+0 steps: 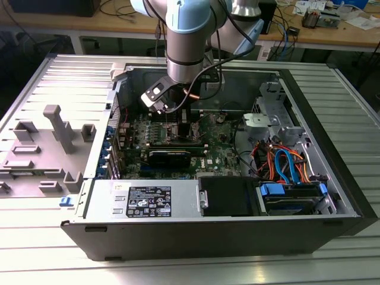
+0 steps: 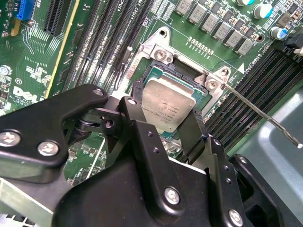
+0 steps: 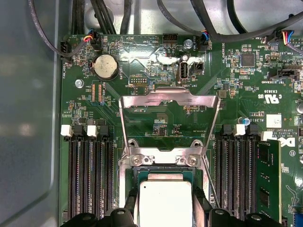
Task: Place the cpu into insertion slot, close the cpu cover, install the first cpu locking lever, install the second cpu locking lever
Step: 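Place the cpu into insertion slot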
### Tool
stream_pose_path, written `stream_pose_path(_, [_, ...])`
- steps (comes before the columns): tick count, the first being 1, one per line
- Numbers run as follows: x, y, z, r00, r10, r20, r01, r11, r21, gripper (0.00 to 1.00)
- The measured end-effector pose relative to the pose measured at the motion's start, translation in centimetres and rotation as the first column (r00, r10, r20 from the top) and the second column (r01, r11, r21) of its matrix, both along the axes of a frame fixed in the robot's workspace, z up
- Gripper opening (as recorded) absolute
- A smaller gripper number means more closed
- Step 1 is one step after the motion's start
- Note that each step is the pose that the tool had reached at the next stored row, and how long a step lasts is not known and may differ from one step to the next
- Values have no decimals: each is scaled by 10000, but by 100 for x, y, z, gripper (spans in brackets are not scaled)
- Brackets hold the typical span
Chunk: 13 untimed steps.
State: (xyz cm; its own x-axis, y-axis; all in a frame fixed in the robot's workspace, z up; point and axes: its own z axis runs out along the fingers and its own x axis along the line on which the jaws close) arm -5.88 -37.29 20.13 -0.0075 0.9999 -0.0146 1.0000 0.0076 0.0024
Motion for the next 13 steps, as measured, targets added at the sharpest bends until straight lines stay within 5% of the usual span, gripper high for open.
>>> stream_pose_path(13, [0, 0, -2, 10000, -1, 0, 1, 10000, 0, 55])
